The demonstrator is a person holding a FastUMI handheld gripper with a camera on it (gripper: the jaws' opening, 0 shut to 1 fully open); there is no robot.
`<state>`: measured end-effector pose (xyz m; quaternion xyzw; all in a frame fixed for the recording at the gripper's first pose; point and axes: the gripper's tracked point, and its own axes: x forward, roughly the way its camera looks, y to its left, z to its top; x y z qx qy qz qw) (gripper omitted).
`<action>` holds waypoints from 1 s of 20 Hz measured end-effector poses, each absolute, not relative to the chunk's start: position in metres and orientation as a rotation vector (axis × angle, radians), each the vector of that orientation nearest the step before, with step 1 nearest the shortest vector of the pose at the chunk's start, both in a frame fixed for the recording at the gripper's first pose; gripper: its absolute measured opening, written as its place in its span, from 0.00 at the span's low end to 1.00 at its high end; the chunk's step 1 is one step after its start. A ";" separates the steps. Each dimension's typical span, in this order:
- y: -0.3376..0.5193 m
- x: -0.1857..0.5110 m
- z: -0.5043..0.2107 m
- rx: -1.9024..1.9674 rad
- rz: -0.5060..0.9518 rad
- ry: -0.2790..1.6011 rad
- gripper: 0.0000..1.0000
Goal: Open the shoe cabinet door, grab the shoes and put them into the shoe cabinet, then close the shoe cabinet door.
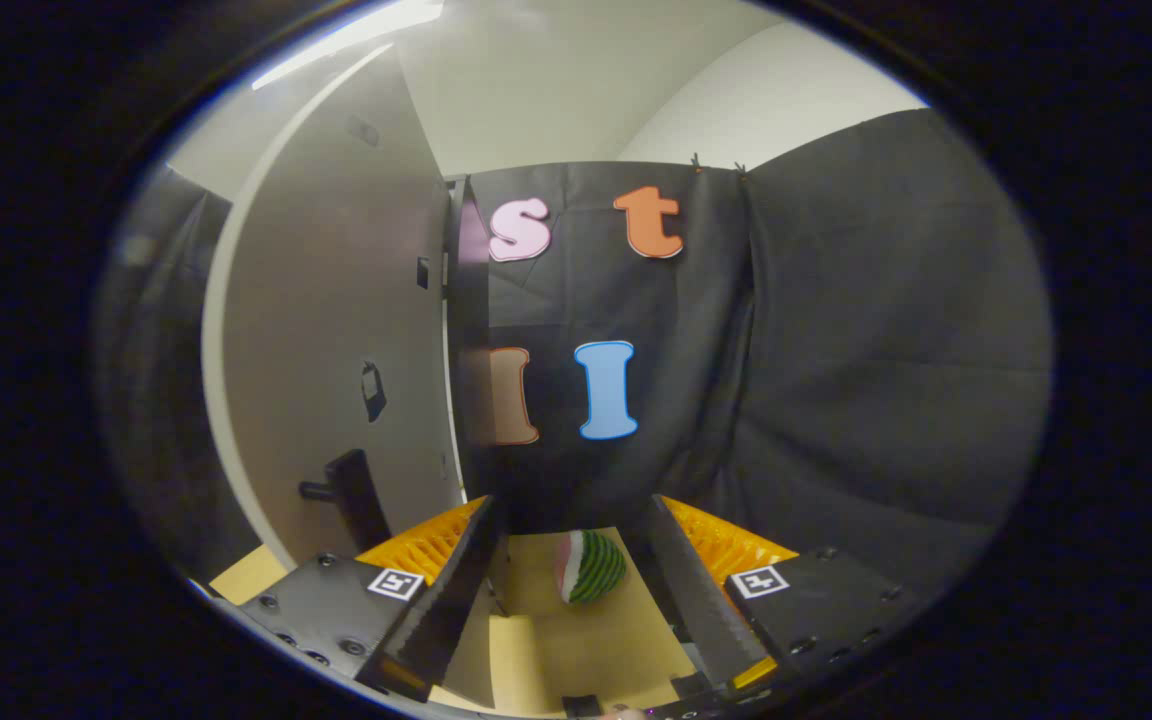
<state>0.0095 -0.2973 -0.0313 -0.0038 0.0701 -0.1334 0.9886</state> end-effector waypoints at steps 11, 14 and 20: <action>-0.285 0.050 -0.051 -0.019 -0.229 0.175 0.92; -0.270 0.051 -0.050 -0.023 -0.227 0.166 0.92; -0.210 0.061 -0.056 -0.014 -0.181 0.164 0.91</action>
